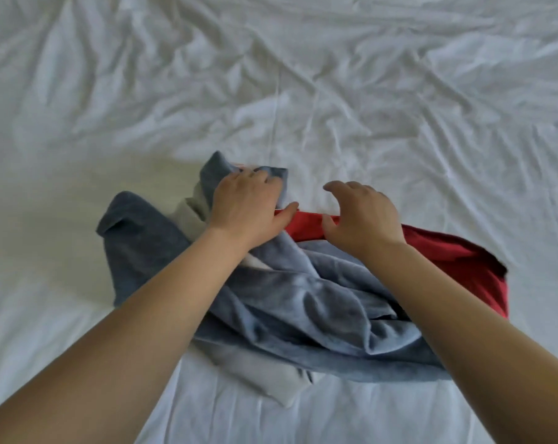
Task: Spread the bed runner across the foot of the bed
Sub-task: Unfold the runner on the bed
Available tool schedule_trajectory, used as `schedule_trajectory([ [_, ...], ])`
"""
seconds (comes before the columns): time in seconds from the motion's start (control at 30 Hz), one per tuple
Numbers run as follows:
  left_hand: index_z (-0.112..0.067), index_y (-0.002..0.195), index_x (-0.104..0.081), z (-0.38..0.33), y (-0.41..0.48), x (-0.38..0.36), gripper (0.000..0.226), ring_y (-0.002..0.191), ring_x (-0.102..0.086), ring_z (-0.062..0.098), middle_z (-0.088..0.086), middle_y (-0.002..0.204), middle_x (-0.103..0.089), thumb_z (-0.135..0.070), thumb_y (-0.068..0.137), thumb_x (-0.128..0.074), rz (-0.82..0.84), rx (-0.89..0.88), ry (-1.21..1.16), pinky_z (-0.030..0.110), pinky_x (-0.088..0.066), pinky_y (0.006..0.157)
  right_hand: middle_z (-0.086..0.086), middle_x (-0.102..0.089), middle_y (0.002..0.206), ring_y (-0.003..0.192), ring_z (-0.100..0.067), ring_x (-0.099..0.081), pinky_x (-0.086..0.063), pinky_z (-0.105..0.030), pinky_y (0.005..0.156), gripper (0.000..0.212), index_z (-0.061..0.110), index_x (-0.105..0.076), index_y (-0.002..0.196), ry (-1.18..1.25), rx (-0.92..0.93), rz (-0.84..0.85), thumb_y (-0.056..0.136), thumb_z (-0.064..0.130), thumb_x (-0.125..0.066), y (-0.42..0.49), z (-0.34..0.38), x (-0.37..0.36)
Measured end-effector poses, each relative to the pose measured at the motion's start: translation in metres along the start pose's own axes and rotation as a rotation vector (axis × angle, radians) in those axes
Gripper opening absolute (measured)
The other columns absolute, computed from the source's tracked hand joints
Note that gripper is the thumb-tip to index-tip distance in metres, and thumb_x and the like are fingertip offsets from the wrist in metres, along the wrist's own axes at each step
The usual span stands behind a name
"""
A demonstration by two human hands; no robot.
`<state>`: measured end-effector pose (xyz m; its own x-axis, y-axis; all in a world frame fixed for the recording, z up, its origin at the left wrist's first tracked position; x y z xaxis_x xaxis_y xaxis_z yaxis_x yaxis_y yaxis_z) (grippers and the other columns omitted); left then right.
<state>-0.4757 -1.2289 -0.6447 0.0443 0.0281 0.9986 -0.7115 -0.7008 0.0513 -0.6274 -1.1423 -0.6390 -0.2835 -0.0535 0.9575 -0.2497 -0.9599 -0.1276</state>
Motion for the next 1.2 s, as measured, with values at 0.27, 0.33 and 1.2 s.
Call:
schedule_trajectory([
  [0.27, -0.023, 0.113, -0.058, 0.083, -0.048, -0.018, 0.048, 0.096, -0.058, 0.024, 0.001, 0.113, -0.057, -0.06, 0.084, -0.048, 0.079, 0.115, -0.123, 0.033, -0.041, 0.062, -0.008, -0.061, 0.109, 0.095, -0.029, -0.059, -0.048, -0.037, 0.069, 0.038, 0.018, -0.049, 0.123, 0.123, -0.046, 0.084, 0.093, 0.041, -0.05, 0.024, 0.11, -0.045],
  [0.33, -0.023, 0.111, -0.057, 0.09, -0.062, -0.025, 0.042, 0.094, -0.059, 0.024, 0.001, 0.112, -0.058, -0.056, 0.086, -0.049, 0.102, 0.122, -0.174, 0.031, -0.039, 0.06, -0.007, -0.062, 0.105, 0.092, -0.029, -0.06, -0.043, -0.033, 0.063, 0.033, 0.017, -0.05, 0.117, 0.123, -0.117, 0.142, 0.094, 0.041, -0.049, 0.022, 0.126, -0.062],
  [1.2, -0.012, 0.073, -0.067, 0.26, -0.136, 0.005, 0.046, 0.063, -0.057, 0.023, 0.004, 0.066, -0.062, -0.04, 0.091, -0.035, -0.042, 0.009, -0.112, 0.027, -0.033, 0.05, -0.008, -0.06, 0.113, 0.103, -0.026, -0.056, -0.049, -0.034, 0.077, 0.028, 0.011, -0.058, 0.116, 0.181, 0.054, -0.045, 0.088, 0.012, -0.054, 0.079, 0.302, -0.068],
])
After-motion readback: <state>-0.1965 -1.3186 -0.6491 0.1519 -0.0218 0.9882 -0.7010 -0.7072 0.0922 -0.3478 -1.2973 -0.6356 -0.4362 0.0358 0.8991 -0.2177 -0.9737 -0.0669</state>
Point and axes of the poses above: each hand's wrist, its own y-axis towards the middle knuckle, its own x-axis out of the back of the hand, z = x × y, the point moved 2 cm from there along y, towards the middle knuckle
